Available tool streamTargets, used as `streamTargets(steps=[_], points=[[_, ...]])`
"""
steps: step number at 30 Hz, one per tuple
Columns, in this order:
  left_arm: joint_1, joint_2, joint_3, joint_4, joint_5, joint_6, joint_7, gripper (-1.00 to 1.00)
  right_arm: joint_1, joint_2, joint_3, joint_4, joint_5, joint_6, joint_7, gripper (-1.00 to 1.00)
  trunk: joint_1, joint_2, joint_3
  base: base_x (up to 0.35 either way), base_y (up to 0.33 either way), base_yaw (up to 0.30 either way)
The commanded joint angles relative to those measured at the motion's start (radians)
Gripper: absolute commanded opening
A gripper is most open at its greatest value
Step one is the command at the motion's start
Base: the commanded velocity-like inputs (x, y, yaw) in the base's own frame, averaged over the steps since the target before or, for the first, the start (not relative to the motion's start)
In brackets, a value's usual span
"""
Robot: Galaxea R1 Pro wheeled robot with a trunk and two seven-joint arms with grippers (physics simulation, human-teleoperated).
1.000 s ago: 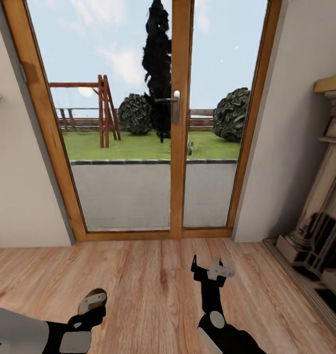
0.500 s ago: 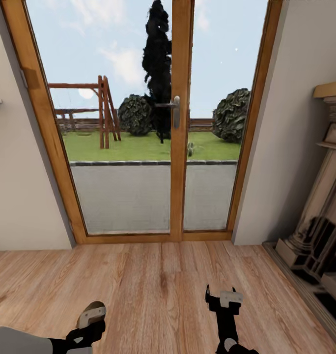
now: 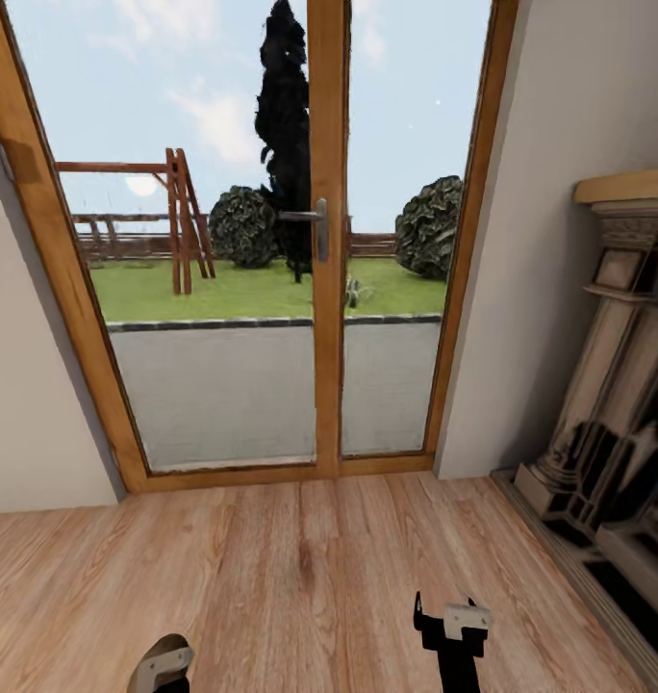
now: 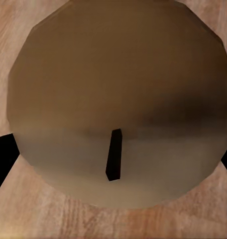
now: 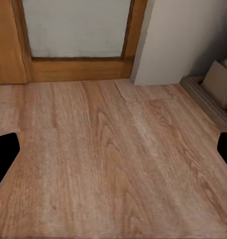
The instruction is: Place each of the two pumpkins and all three candles from the living room inside a cabinet in the living room (use any cabinet), then make sure every cabinet is closed, and position the cauldron so it is next to a table in the living room.
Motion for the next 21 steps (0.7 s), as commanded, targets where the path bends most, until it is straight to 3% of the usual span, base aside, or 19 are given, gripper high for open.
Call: streamTargets(steps=[1,4,15,21], points=[[-0.001,-0.003,-0.007,-0.003,0.007,-0.007,0.005,-1.0,0.0,0.001,0.009,0.001,-0.059,0.0,0.027,1.0,-0.004,0.007,0.002,0.0,0.0,-0.269],[-0.001,-0.005,-0.007,-0.003,0.007,-0.007,0.005,-1.0,0.0,0.001,0.009,0.002,-0.081,0.0,0.042,1.0,-0.016,0.028,0.012,0.0,0.0,-0.269],[-0.001,-0.006,-0.004,-0.003,0.007,-0.013,0.006,-1.0,0.0,0.003,0.01,0.003,-0.085,0.0,0.047,1.0,-0.058,0.105,0.046,-0.008,0.0,-0.269],[-0.001,-0.006,-0.004,-0.004,0.007,-0.013,0.005,-1.0,0.0,0.002,0.01,0.003,-0.085,0.003,0.058,1.0,-0.081,0.147,0.065,-0.265,0.0,-0.269]])
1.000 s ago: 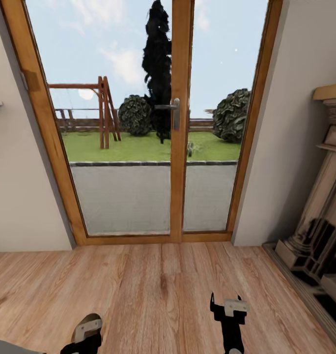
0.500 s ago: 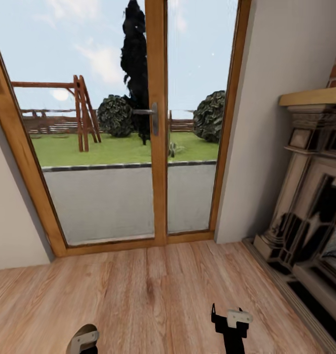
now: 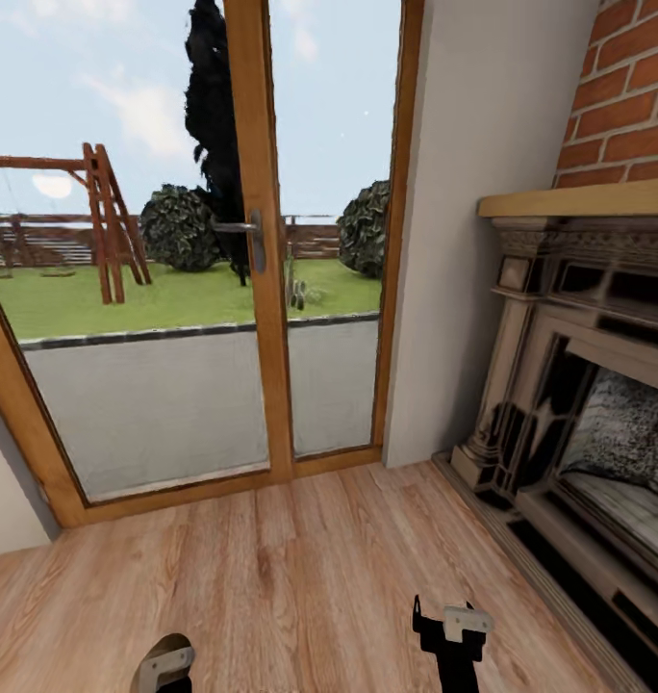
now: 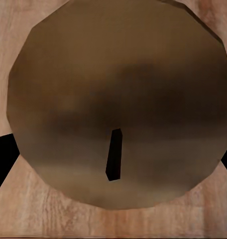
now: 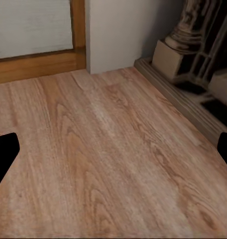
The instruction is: Place each of the two pumpkins and all three candles from the living room inside a cabinet in the living room (use any cabinet), then make sure every cabinet is closed, and position the cauldron so it is next to a table in the living room.
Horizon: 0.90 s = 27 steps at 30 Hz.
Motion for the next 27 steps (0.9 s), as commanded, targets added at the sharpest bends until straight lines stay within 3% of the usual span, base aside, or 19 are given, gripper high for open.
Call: streamTargets(steps=[1,7,16,20,25,27], points=[[-0.002,0.0,-0.007,-0.004,0.005,-0.007,0.004,-1.0,-0.001,0.0,0.008,0.0,-0.001,0.0,-0.004,1.0,-0.005,0.007,0.002,-0.312,0.0,-0.269],[-0.002,-0.001,-0.007,-0.005,0.005,-0.006,0.004,-1.0,-0.001,-0.001,0.007,0.003,-0.001,0.005,0.085,1.0,-0.028,0.049,0.021,-0.095,0.0,-0.258],[-0.002,-0.003,-0.007,-0.005,0.005,-0.006,0.004,-1.0,-0.001,-0.004,0.007,0.005,0.0,0.005,0.096,1.0,-0.062,0.112,0.049,-0.003,0.0,-0.157],[-0.001,0.002,-0.006,-0.005,0.005,-0.017,0.005,-1.0,0.008,-0.006,0.007,0.062,0.0,-0.006,0.096,1.0,-0.077,0.14,0.059,0.0,0.0,-0.084],[0.065,0.003,-0.005,-0.005,0.005,-0.114,0.007,-1.0,0.087,-0.011,0.006,0.09,0.002,-0.112,0.091,1.0,-0.097,0.175,0.07,0.0,0.0,-0.148],[0.112,0.003,-0.005,-0.005,0.005,-0.18,0.009,-1.0,0.144,-0.01,0.006,0.093,0.004,-0.211,0.091,1.0,-0.104,0.189,0.074,0.0,0.0,-0.154]])
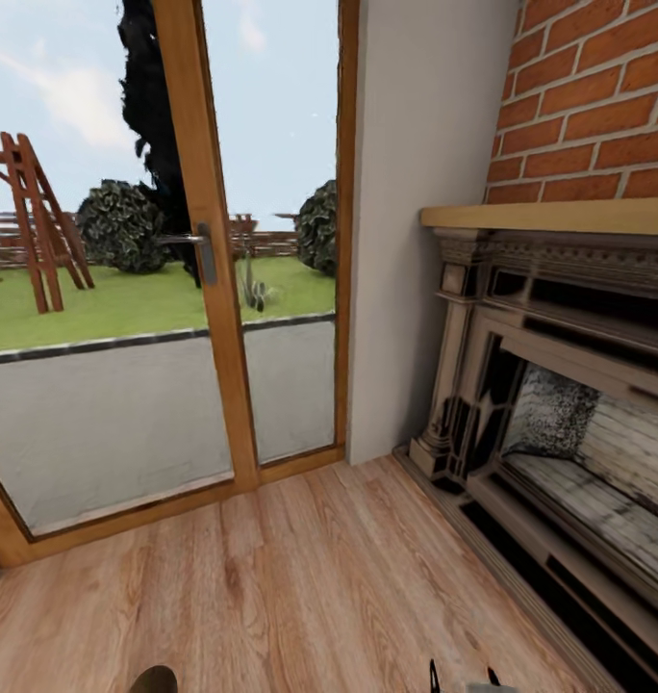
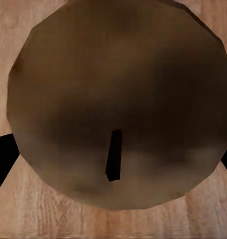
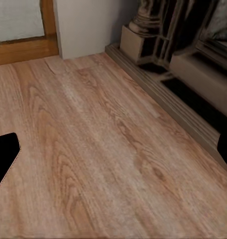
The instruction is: Place each of the two pumpkins and all three candles from the living room inside a cabinet in the living room (use any cabinet), then make sure every cabinet is closed, and position the cauldron so it is next to a table in the living room.
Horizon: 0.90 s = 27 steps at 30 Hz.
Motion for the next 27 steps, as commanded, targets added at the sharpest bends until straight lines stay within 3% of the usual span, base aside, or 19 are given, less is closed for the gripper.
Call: streamTargets(steps=[1,4,6,7,9,17,27], points=[[0.01,0.0,-0.007,-0.002,0.002,-0.018,0.005,-1.0,0.011,0.002,0.01,0.002,0.001,-0.023,-0.007,1.0,-0.004,0.007,0.001,0.0,0.0,-0.153],[0.07,0.001,-0.007,-0.001,0.002,-0.085,0.006,-1.0,0.061,0.0,0.01,0.003,0.001,-0.103,-0.007,1.0,-0.016,0.028,0.008,0.0,0.0,-0.167],[0.095,0.001,-0.007,-0.001,0.002,-0.139,0.007,-1.0,0.075,-0.001,0.009,0.002,0.001,-0.114,-0.008,1.0,-0.023,0.042,0.014,0.0,0.0,-0.195],[0.127,0.0,-0.008,-0.001,0.002,-0.219,0.007,-1.0,0.085,-0.002,0.01,0.002,0.002,-0.114,-0.004,1.0,-0.027,0.049,0.018,0.0,0.0,-0.146],[0.136,-0.001,-0.008,-0.001,0.002,-0.242,0.008,-1.0,0.088,-0.002,0.011,0.001,0.0,-0.114,-0.002,1.0,-0.035,0.063,0.024,0.0,0.0,-0.066],[0.14,-0.007,-0.009,0.0,0.002,-0.246,0.002,-1.0,0.09,-0.007,0.012,0.0,0.0,-0.114,-0.001,1.0,-0.065,0.119,0.05,0.0,0.0,-0.008],[0.14,-0.007,-0.009,0.0,0.002,-0.245,0.0,-1.0,0.09,0.002,0.016,-0.001,0.002,-0.114,-0.001,1.0,-0.065,0.119,0.053,0.0,0.0,-0.063]])
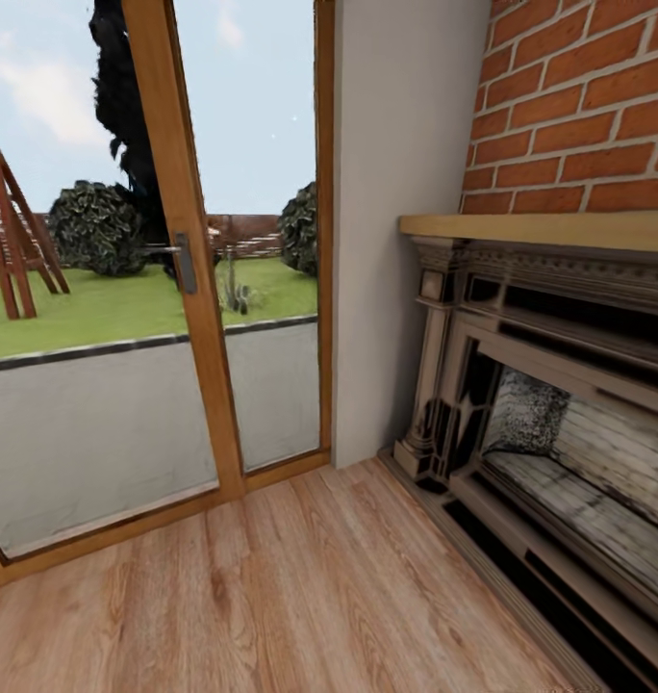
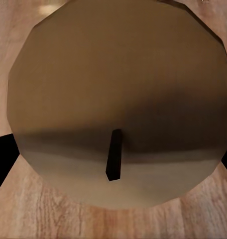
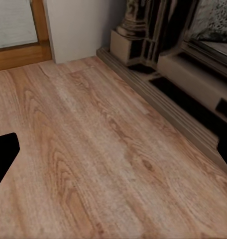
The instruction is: Place each of the two pumpkins and all three candles from the living room inside a cabinet in the living room (use any cabinet), then make sure every cabinet is closed, and position the cauldron so it is next to a table in the living room.
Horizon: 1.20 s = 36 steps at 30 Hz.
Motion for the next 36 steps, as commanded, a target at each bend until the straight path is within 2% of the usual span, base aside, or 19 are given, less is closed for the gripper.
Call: streamTargets(steps=[1,13,21,36], points=[[-0.002,0.0,-0.007,-0.003,0.0,0.0,0.007,-1.0,-0.001,0.001,0.01,0.002,-0.004,-0.002,-0.005,1.0,0.0,-0.001,0.0,-0.028,0.0,-0.197],[-0.002,0.0,-0.007,-0.003,0.0,0.001,0.008,-1.0,-0.001,0.001,0.009,0.002,-0.004,0.0,-0.005,1.0,0.0,-0.001,0.012,-0.258,0.0,-0.221],[-0.002,-0.001,-0.007,-0.003,0.0,0.001,0.008,-1.0,-0.001,0.001,0.009,0.002,-0.005,0.0,-0.004,1.0,0.0,-0.001,0.019,-0.023,0.0,-0.255],[-0.002,-0.022,-0.007,-0.003,0.0,0.002,0.008,-1.0,-0.001,0.002,0.009,0.0,-0.01,0.038,-0.006,1.0,0.0,-0.001,0.028,0.0,0.0,-0.27]])
